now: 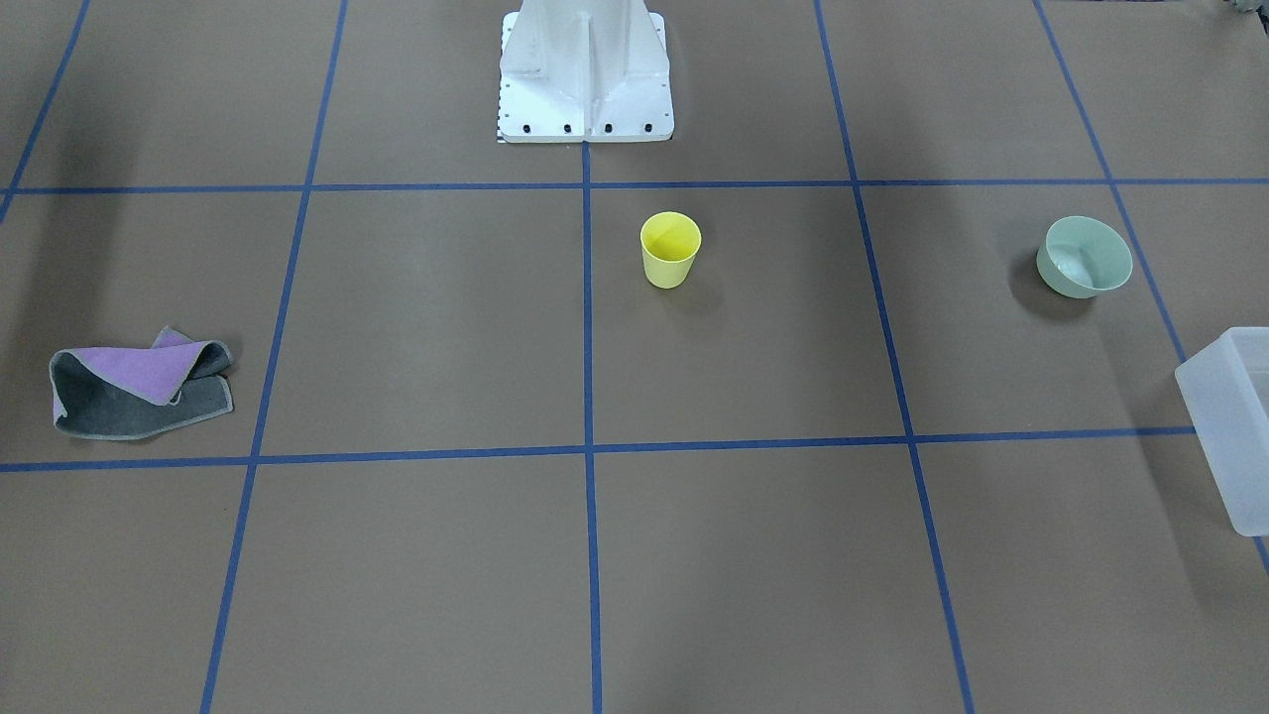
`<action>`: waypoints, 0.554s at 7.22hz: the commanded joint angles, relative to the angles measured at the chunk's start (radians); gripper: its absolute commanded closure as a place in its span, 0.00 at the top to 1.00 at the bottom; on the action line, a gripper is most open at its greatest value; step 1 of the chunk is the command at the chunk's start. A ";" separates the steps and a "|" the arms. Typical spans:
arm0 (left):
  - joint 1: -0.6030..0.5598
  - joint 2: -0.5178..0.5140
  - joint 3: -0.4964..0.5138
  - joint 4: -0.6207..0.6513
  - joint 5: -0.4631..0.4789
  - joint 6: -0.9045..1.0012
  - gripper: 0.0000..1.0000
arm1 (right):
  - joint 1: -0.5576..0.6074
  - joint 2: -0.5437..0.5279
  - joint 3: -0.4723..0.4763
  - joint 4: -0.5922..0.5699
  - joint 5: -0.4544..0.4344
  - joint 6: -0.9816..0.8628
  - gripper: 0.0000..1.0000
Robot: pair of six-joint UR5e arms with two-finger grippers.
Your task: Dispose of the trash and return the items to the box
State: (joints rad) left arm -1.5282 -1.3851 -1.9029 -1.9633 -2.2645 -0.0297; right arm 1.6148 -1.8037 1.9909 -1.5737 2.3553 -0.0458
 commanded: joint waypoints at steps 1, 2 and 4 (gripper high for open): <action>0.032 0.040 0.018 -0.124 -0.003 -0.068 0.99 | -0.057 0.015 0.035 0.001 0.021 0.113 1.00; 0.099 0.094 0.021 -0.169 0.005 -0.149 0.99 | -0.100 0.015 0.048 0.045 0.018 0.198 1.00; 0.337 0.147 0.044 -0.314 0.058 -0.468 0.99 | -0.227 0.012 0.045 0.226 -0.045 0.459 1.00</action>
State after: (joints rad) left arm -1.3348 -1.2835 -1.8744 -2.1810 -2.2501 -0.3327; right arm 1.4619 -1.7897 2.0346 -1.4534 2.3533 0.2586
